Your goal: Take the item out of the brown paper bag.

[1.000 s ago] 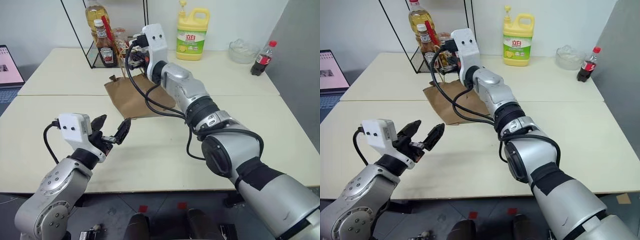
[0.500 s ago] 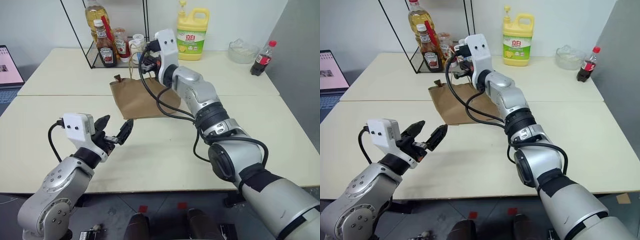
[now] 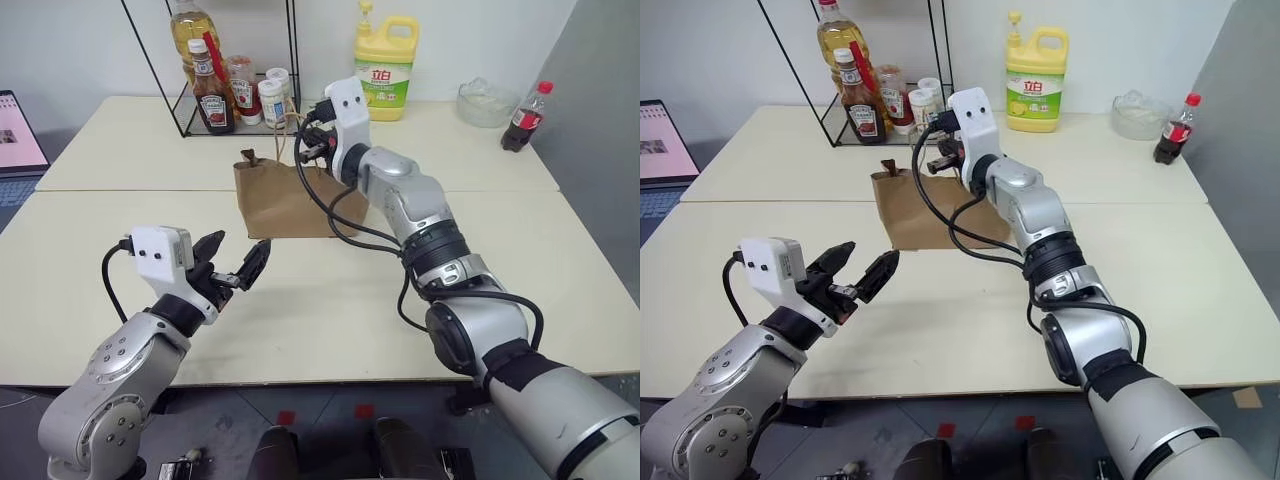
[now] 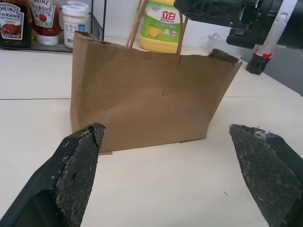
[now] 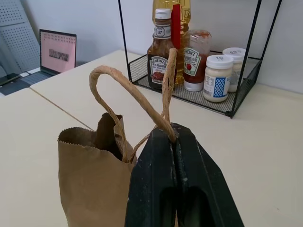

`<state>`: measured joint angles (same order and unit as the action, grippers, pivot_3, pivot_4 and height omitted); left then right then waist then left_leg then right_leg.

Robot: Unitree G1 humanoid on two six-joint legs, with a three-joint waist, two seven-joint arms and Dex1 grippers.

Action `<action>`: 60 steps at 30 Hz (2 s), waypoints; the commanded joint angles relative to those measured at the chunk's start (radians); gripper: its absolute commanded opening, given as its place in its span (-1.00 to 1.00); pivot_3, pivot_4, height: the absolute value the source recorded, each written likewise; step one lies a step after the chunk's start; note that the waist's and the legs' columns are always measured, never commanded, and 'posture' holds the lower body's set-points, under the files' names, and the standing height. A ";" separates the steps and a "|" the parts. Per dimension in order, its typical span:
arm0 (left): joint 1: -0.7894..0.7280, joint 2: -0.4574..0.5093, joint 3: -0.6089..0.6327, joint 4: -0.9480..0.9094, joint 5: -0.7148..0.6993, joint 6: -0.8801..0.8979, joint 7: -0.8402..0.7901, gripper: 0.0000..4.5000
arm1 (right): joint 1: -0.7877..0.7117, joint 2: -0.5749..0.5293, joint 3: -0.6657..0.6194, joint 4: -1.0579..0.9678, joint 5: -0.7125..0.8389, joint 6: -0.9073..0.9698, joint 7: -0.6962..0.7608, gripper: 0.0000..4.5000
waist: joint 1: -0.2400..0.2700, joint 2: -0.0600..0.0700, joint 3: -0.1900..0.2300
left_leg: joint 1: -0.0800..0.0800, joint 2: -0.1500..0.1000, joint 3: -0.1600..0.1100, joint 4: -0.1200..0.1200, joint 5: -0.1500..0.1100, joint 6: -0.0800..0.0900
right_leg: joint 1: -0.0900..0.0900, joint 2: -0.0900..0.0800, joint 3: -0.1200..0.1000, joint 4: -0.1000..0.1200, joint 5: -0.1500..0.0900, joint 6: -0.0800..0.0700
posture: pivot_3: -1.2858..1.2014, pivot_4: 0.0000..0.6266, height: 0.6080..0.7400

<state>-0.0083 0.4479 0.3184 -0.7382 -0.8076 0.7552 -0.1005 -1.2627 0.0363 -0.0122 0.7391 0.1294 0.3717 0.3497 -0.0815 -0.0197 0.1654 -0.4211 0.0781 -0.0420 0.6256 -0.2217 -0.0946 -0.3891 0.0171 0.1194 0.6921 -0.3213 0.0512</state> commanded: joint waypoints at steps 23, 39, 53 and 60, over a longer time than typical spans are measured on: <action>-0.037 0.018 -0.014 0.002 0.015 -0.011 -0.042 1.00 | 0.072 -0.051 0.024 -0.205 0.015 0.095 0.035 0.69 | 0.000 0.000 0.000 | 0.000 0.000 0.000 0.000 0.000 0.000 | 0.000 0.000 0.000 0.000 0.000 0.000 | 0.03 -0.52 1.00; -0.125 0.190 0.039 0.076 -0.071 0.045 -0.172 1.00 | 0.333 -0.265 0.105 -0.678 0.051 0.268 0.254 0.99 | 0.005 0.000 0.000 | 0.000 0.000 0.000 0.000 0.000 0.000 | 0.000 0.000 0.000 -0.002 -0.001 0.001 | 0.03 -0.52 1.00; -0.743 0.367 -0.277 0.790 0.370 -0.252 -0.498 1.00 | 0.723 -0.352 0.041 -1.154 0.126 0.379 0.150 0.99 | 0.034 0.001 0.001 | 0.000 0.000 -0.001 -0.001 0.000 0.000 | 0.000 0.002 0.001 -0.004 -0.002 0.003 | 0.03 -0.52 1.00; -1.056 0.253 -0.406 1.299 0.636 -0.525 -0.524 1.00 | 0.867 -0.334 0.058 -1.293 0.112 0.413 0.042 0.99 | 0.044 0.001 0.001 | -0.001 0.000 -0.001 -0.001 0.000 0.000 | 0.000 0.003 0.001 -0.004 -0.002 0.003 | 0.03 -0.52 1.00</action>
<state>-1.0130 0.7037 -0.0814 0.4901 -0.2276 0.3064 -0.6242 -0.3933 -0.3039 0.0598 -0.4875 0.2459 0.7820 0.4204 -0.0372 -0.0188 0.1661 -0.4221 0.0781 -0.0429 0.6253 -0.2217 -0.0945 -0.3894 0.0199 0.1202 0.6884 -0.3230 0.0538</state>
